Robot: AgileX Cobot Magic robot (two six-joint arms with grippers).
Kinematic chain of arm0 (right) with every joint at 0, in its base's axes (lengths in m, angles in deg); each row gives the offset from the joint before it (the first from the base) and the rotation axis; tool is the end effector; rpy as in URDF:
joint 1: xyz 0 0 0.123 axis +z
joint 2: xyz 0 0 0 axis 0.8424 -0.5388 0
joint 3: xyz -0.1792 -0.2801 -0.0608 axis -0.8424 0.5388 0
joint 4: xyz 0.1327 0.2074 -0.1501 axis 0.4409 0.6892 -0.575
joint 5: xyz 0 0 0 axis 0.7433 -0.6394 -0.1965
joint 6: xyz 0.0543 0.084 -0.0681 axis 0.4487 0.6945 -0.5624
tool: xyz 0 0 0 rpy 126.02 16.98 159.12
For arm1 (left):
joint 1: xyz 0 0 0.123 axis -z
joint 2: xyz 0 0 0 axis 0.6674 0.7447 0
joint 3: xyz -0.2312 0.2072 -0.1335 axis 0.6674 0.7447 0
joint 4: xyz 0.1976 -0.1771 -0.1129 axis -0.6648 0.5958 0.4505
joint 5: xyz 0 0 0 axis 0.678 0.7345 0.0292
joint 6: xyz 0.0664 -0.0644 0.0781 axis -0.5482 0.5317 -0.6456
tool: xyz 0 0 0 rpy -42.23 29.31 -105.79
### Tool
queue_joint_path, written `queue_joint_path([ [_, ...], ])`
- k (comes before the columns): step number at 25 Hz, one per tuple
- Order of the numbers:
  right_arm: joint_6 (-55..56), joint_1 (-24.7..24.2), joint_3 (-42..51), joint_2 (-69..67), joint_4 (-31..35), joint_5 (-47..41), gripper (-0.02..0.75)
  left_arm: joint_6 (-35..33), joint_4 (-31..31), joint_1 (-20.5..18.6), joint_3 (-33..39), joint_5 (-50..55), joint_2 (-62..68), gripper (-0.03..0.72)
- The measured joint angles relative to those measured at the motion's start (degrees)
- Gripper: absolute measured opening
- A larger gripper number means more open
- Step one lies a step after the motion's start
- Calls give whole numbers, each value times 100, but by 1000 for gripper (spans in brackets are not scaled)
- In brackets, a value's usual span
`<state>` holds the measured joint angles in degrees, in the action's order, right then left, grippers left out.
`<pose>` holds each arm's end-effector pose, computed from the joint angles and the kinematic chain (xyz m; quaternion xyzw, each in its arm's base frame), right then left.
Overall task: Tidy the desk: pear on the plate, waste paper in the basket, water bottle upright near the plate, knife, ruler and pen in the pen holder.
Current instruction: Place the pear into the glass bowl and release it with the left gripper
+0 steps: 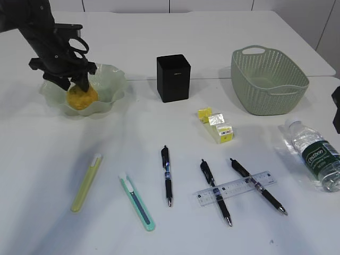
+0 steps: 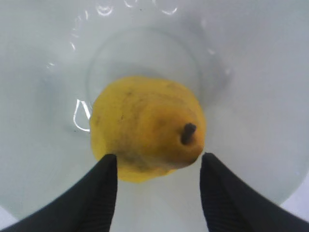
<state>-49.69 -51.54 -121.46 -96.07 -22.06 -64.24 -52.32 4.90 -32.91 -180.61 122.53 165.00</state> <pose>0.2969 0.0150 0.3154 -0.0220 0.9866 -0.0522 0.1532 0.5910 -0.0985 0.1839 0.0662 0.9768 -0.0401 0.1995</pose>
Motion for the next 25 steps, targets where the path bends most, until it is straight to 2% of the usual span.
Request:
queue_joint_path([
  [22,-10,0,0,0,0,64,557,0,-587,0,0,1263,-995,390],
  [25,-10,0,0,0,12,68,557,0,-587,0,0,1462,-1144,365],
])
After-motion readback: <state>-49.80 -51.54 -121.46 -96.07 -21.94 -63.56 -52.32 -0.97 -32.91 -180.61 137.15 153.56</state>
